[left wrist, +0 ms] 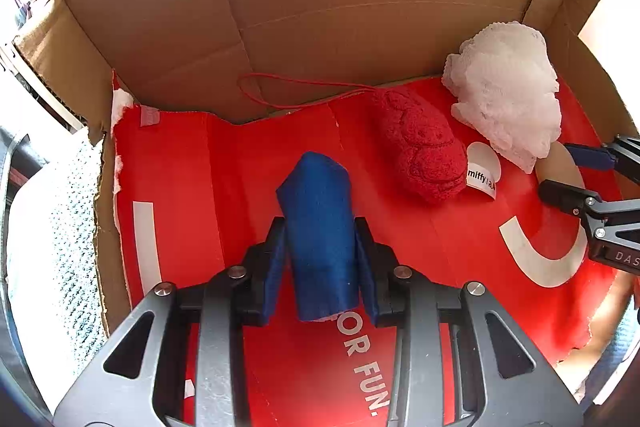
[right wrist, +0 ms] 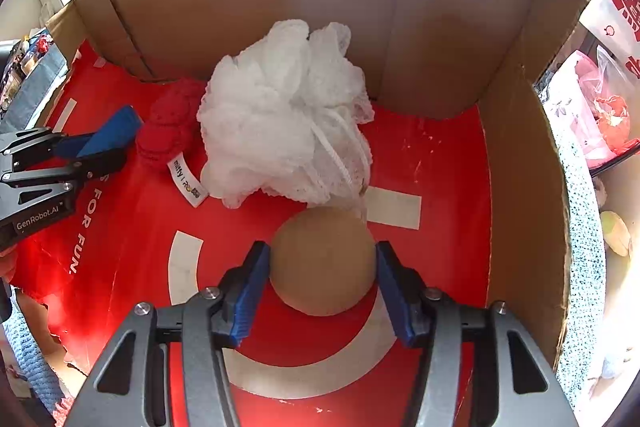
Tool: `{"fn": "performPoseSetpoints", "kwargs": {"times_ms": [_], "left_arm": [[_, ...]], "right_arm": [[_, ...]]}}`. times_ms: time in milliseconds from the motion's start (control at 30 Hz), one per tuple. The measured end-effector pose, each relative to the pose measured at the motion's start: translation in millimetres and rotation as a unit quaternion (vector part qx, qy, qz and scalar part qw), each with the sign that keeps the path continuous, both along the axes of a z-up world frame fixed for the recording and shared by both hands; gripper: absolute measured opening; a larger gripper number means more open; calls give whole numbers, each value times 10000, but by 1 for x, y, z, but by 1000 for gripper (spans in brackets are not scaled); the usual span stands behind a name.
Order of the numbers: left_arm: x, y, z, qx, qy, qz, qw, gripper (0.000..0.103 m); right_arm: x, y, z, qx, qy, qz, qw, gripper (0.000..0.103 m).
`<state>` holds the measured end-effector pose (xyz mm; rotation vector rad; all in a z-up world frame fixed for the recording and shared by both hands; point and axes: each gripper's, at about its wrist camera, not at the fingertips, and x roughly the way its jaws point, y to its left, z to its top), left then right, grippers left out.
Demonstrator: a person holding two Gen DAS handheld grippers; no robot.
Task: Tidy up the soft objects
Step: 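Open left gripper to drop the blue cloth while right drops the tan sponge, then move both open tools out of the box toward the remaining items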
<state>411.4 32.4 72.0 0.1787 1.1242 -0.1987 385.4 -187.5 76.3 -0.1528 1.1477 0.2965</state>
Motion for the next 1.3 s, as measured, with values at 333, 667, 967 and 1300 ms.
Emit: {"fn": "performPoseSetpoints", "kwargs": {"times_ms": [333, 667, 967, 1300], "left_arm": [[-9, -4, 13, 49, -262, -45, 9996, 58], [-61, 5, 48, -329, -655, -96, 9973, 63], [-143, 19, 88, -562, -1613, 18, 9853, 71], [-212, 20, 97, -974, -2363, 171, 9666, 78]], "right_arm": [[-2, 0, 0, -9, 3, -18, 10000, 64], [-28, 4, 24, 36, -379, -15, 9993, 70], [-86, 6, 67, 103, -1198, -39, 9927, 78], [-164, -6, 104, 378, -2076, 5, 9775, 90]]}}
